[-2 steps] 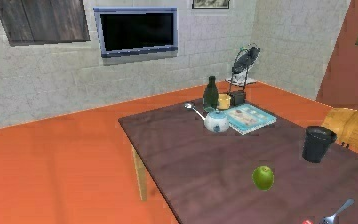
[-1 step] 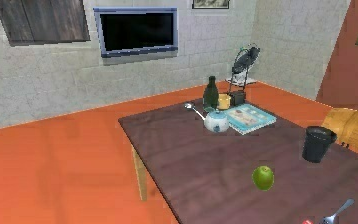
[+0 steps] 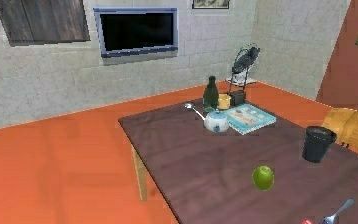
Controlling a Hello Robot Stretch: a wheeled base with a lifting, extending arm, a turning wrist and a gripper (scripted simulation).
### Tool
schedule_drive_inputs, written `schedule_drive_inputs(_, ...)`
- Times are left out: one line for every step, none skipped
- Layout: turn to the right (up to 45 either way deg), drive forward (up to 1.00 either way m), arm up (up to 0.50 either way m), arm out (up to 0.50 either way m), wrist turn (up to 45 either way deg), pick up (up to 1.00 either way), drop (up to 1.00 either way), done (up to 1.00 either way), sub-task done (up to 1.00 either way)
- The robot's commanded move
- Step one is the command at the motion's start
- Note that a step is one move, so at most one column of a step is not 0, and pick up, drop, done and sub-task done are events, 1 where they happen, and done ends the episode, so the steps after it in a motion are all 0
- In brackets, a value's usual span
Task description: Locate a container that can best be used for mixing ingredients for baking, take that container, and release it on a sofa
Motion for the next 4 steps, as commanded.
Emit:
schedule_drive_inputs(0.0,0.0,0.1,0.0,0.0,0.0,0.0,0.0,0.0)
schedule_drive_inputs(0.0,0.0,0.14,0.0,0.0,0.0,0.0,0.0,0.0)
schedule_drive_inputs(0.0,0.0,0.0,0.0,-45.0,0.0,0.0,0.0,0.0)
schedule_drive_inputs(0.0,0.0,0.0,0.0,-45.0,0.0,0.0,0.0,0.0)
